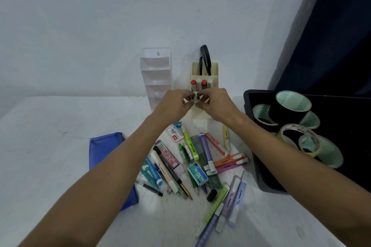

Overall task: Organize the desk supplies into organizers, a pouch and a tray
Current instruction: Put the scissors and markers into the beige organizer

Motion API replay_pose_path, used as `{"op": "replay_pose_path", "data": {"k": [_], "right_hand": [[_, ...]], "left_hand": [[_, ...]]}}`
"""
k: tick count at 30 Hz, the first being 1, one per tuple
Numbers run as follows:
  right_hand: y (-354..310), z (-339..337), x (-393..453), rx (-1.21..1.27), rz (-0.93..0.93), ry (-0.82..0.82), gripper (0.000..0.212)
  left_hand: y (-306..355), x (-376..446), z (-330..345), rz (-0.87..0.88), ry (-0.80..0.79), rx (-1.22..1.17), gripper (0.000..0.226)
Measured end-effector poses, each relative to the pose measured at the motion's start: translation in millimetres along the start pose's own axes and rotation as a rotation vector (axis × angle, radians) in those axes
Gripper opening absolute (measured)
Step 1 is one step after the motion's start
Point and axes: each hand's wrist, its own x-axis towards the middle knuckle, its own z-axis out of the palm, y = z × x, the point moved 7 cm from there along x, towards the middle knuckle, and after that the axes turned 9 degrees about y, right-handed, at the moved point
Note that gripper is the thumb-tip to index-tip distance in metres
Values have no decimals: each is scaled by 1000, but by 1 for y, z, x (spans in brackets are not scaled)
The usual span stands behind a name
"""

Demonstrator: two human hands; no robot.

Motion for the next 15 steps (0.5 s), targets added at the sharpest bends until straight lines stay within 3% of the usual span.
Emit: {"op": "replay_pose_path", "data": {"k": [7, 11, 15], "right_hand": [[5, -8, -9, 15, 50, -3, 49], [7, -19, -17, 22, 67, -18, 42], [-10, -13, -30, -10, 5, -165, 33]], "left_hand": [[-7, -13, -12, -132, 2, -36, 47], [-26, -36, -28, -216, 40, -42, 48], [-48, -62, -36, -311, -155, 87, 34]]}}
